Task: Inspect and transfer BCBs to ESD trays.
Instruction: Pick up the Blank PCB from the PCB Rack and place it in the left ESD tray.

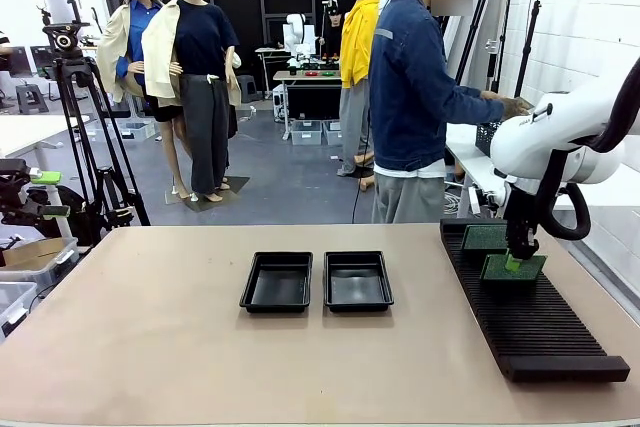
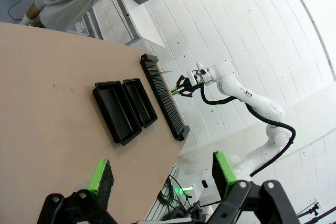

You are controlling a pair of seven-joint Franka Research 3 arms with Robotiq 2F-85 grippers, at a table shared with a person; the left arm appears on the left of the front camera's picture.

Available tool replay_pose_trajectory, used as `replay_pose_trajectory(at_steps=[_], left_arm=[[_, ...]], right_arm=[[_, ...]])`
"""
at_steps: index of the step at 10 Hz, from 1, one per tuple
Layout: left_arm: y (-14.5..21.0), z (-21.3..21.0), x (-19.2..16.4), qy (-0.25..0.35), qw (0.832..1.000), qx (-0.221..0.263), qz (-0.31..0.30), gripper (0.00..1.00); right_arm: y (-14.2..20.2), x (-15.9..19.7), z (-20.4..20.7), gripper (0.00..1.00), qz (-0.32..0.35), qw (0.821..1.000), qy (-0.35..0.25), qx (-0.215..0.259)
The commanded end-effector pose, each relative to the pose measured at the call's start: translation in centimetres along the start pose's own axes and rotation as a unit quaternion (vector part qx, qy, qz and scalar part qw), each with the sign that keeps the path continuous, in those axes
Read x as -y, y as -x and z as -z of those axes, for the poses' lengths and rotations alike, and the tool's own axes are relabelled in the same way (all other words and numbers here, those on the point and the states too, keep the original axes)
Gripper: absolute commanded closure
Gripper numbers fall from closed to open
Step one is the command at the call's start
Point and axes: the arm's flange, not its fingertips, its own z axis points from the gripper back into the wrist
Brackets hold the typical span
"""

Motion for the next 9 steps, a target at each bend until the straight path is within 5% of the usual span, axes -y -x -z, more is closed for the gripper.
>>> replay_pose_trajectory(at_steps=[1, 9], left_arm=[[-0.1, -0.1, 0.1, -0.002, 1.0, 0.001, 0.0, 0.0], [-0.1, -0.1, 0.1, -0.002, 1.0, 0.001, 0.0, 0.0]], right_arm=[[0.1, -0.3, 0.1, 1.0, -0.004, 1.0, -0.002, -0.015], [0.1, -0.5, -1.0, 1.0, -0.012, 1.0, -0.004, -0.011]])
